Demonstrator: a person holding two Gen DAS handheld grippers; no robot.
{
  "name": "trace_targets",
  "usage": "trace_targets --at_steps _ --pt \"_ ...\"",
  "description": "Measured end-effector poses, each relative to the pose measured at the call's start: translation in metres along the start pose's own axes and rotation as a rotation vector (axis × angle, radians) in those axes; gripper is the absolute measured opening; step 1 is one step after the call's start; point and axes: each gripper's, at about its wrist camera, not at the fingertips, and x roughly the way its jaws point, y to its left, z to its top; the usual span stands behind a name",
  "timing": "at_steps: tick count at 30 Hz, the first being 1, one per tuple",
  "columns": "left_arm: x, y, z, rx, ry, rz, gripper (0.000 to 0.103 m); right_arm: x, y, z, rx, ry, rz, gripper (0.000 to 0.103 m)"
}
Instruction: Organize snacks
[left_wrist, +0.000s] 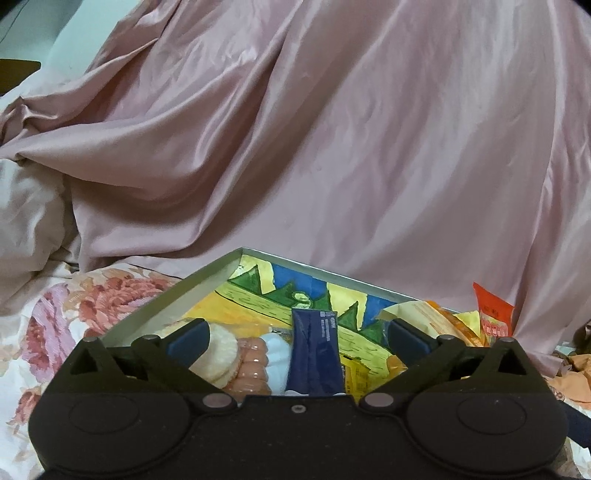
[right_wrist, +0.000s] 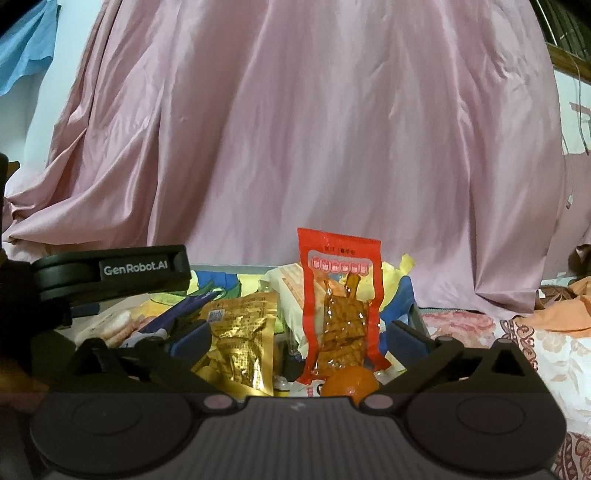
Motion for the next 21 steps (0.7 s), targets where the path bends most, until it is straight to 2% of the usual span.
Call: trace_targets --at_steps 21 --pt "-0.040 0.014 0.009 0.025 -0.035 0.017 0.102 -0.039 0.015 -0.001 -0.082 -0.128 -0.066 0.103"
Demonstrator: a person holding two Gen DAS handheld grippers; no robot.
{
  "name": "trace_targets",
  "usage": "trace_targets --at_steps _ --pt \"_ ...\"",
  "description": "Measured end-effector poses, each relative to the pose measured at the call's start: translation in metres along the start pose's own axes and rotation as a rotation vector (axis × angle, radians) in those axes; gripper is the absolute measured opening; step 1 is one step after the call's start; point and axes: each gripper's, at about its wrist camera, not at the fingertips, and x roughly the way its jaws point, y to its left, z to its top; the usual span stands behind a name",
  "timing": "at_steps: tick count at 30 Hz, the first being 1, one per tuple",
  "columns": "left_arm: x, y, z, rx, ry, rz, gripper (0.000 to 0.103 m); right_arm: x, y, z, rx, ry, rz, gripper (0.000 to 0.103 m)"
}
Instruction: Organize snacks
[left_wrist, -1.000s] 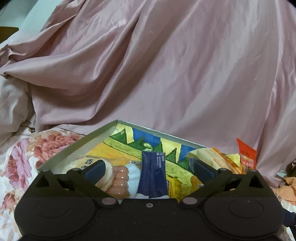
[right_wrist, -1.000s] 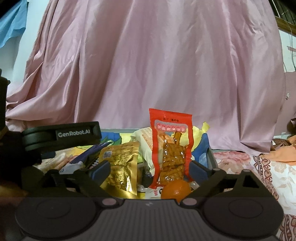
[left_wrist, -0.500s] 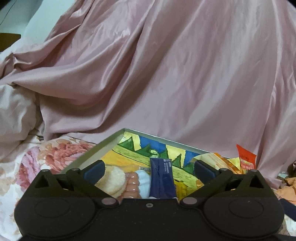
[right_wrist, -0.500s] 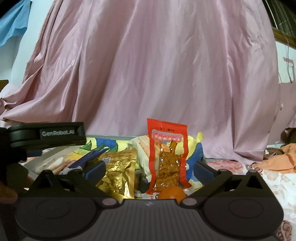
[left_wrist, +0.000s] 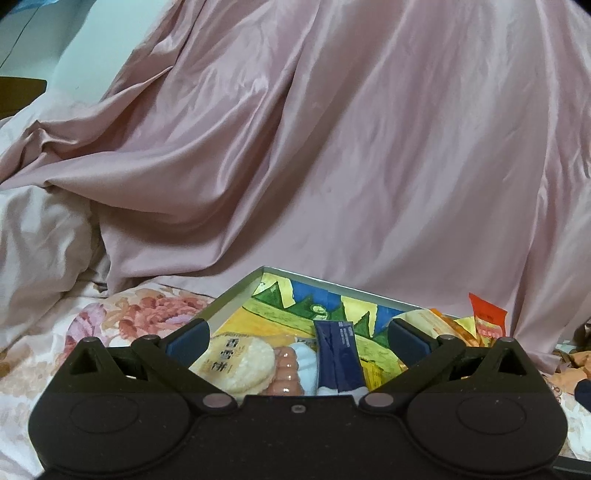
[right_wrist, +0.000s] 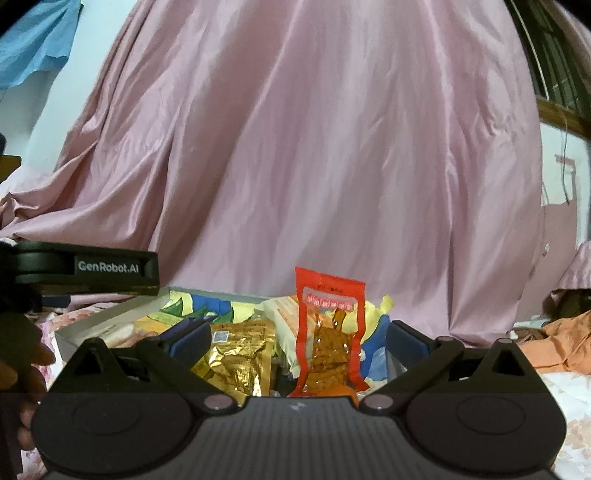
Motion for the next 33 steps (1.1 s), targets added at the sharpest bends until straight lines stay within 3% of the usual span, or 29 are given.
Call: trace_targets --at_steps 21,33 --pt "-0.072 0.017 -0.008 0.103 -0.002 0.058 0.102 -0.053 -0.003 0.006 0.054 -0.037 -0.022 0.103" --pt "-0.104 0.026 -0.005 0.132 -0.020 0.053 0.102 -0.081 -0.006 0.004 0.088 -0.048 -0.044 0.103"
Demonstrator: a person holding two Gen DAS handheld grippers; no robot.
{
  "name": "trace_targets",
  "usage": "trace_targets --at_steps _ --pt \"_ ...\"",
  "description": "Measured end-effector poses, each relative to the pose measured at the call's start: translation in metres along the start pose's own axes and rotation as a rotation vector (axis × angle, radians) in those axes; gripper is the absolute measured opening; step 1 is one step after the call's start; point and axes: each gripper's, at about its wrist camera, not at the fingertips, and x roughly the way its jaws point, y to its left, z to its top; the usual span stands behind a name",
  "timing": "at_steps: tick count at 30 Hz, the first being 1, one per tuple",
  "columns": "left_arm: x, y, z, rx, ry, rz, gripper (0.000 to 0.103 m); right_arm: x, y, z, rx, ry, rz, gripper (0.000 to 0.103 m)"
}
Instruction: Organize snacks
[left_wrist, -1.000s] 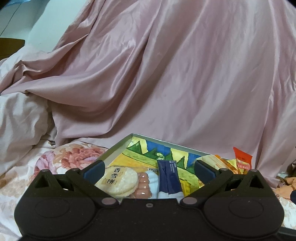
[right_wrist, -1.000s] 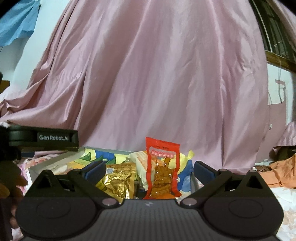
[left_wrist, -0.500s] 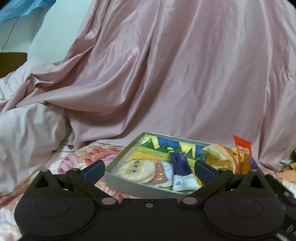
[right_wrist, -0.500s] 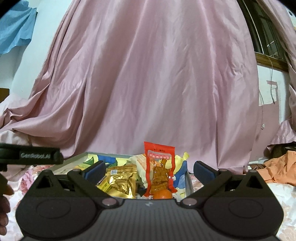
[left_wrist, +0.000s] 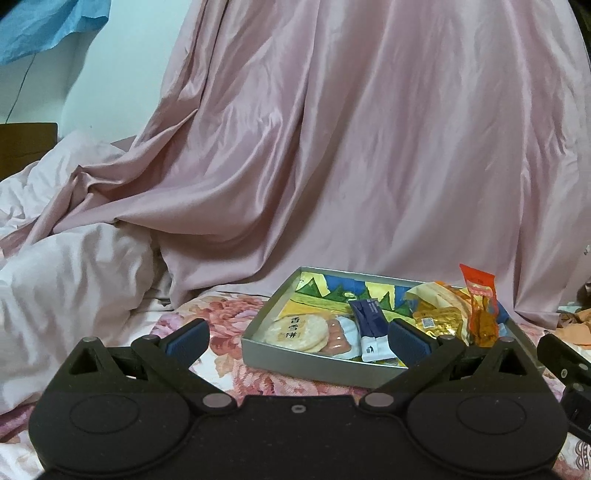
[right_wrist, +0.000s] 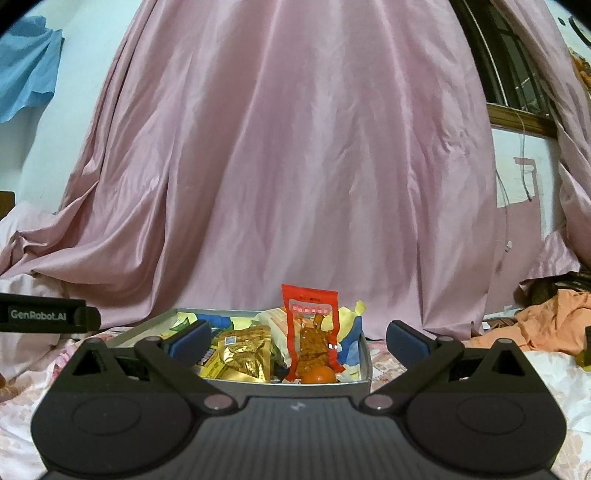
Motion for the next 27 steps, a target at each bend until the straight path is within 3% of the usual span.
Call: trace_targets --at_steps 16,23,27 --pt "-0.038 0.019 -0.013 0.010 0.006 -0.016 0.102 -0.036 0.005 -0.004 -0.002 -0.010 -0.008 0.103" --pt "-0.060 0.035 -0.030 0.046 -0.012 -0.026 0.102 -0.059 0.006 -0.012 0.119 0.042 -0.032 0.103" --pt "-0.068 0.046 -0.039 0.043 -0.003 -0.022 0.102 -0.071 0.010 -0.014 0.117 0.029 -0.037 0.103"
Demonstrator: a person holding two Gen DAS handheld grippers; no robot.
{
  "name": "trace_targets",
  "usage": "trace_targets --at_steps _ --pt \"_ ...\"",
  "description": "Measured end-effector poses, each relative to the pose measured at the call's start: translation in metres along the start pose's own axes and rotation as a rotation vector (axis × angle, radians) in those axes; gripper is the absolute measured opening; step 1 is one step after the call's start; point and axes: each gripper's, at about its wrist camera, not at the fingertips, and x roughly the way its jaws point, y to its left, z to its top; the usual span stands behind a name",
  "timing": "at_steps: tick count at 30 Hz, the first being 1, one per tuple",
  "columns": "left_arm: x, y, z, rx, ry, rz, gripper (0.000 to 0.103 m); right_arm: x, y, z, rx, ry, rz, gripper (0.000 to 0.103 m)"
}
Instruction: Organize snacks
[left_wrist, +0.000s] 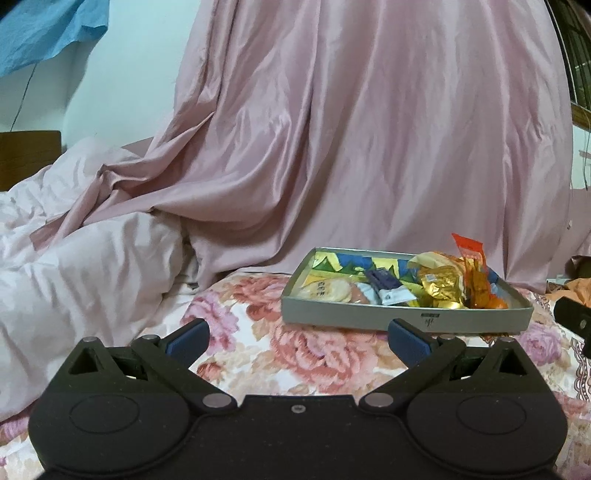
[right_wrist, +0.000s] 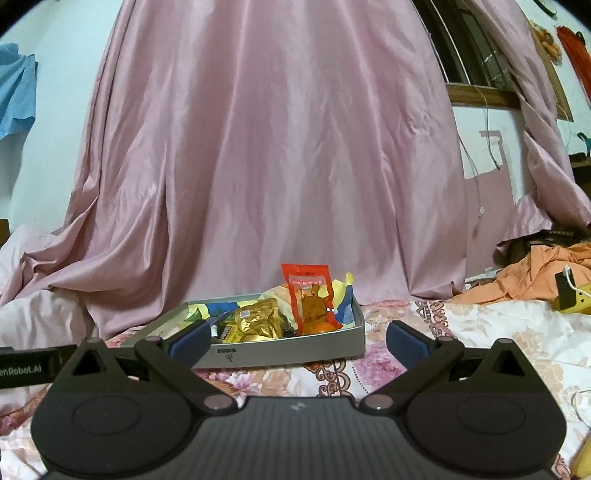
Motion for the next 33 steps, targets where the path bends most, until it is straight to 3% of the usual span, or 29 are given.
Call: trace_targets --at_steps 12,27,33 --pt "-0.029 0.021 -0.017 0.011 -0.009 -0.016 0.102 -0.029 0.013 -0.011 -0.008 -0.005 -0.010 0.103" --pt "-0.058 0.045 -0.034 -0.007 0.003 -0.022 0.102 -0.052 0.025 -0.020 -0.024 0.058 -0.006 0.103" --pt "-0.053 0.054 -0.043 -0.020 0.072 -0.045 0.102 -0.057 0.040 -0.027 -0.077 0.089 0.034 0.103"
